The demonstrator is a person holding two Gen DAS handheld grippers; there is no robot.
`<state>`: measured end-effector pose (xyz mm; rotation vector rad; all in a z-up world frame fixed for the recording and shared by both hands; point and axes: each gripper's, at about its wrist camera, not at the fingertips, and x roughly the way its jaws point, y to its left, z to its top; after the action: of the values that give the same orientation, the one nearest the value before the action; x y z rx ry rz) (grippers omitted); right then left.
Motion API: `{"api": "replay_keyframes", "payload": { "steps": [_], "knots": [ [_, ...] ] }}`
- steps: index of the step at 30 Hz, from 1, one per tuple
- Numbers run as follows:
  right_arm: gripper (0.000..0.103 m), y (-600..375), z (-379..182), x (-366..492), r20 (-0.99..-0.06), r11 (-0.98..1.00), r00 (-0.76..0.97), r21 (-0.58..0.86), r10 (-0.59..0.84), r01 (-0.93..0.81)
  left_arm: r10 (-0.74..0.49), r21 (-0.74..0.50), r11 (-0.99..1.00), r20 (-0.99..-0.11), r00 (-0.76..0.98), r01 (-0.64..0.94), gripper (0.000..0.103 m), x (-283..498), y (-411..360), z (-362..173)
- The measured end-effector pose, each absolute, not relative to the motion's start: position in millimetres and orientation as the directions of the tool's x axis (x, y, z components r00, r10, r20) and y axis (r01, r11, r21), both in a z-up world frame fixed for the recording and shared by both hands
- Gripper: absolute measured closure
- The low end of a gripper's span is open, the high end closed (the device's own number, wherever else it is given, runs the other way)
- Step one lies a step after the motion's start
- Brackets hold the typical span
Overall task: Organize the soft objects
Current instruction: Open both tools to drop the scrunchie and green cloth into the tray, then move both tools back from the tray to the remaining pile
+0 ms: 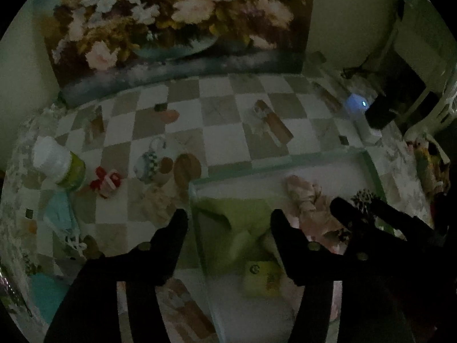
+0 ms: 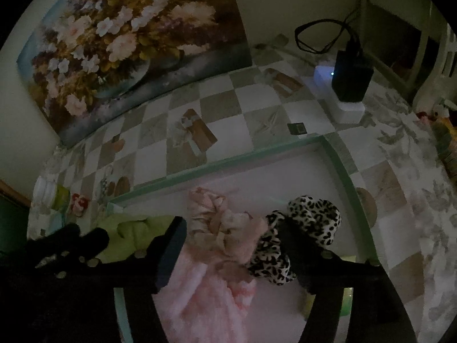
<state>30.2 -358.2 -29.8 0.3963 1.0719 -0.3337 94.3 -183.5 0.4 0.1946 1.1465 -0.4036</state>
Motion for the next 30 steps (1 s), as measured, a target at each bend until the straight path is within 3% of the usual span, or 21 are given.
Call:
{"api": "replay_keyframes", "payload": {
  "steps": [2, 4, 16, 30],
  "knots": [
    [0.017, -357, -26, 29, -0.891, 0.885, 0.446, 0.135, -0.089, 0.445, -0.197, -0.047, 0.924, -0.908, 0.369, 0.379, 0.012, 99, -177, 1],
    [0.000, -356, -24, 27, -0.887, 0.882, 0.441, 0.093, -0.138, 0.462, -0.171, -0.033, 0.941, -0.904, 0.392, 0.336, 0.006, 104, -168, 1],
    [0.000, -359, -27, 24, -0.895, 0.874, 0.421, 0.080, -0.149, 0.479, -0.068, 0.007, 0.984, -0.910, 0.409, 0.180, 0.001, 124, -121, -5],
    [0.000, -332, -24, 24, -0.904, 0.908, 0.399, 0.031, -0.153, 0.418, -0.085, -0.063, 0.996, -0.891, 0.445, 0.062, 0.001, 113, -62, 14]
  ]
}}
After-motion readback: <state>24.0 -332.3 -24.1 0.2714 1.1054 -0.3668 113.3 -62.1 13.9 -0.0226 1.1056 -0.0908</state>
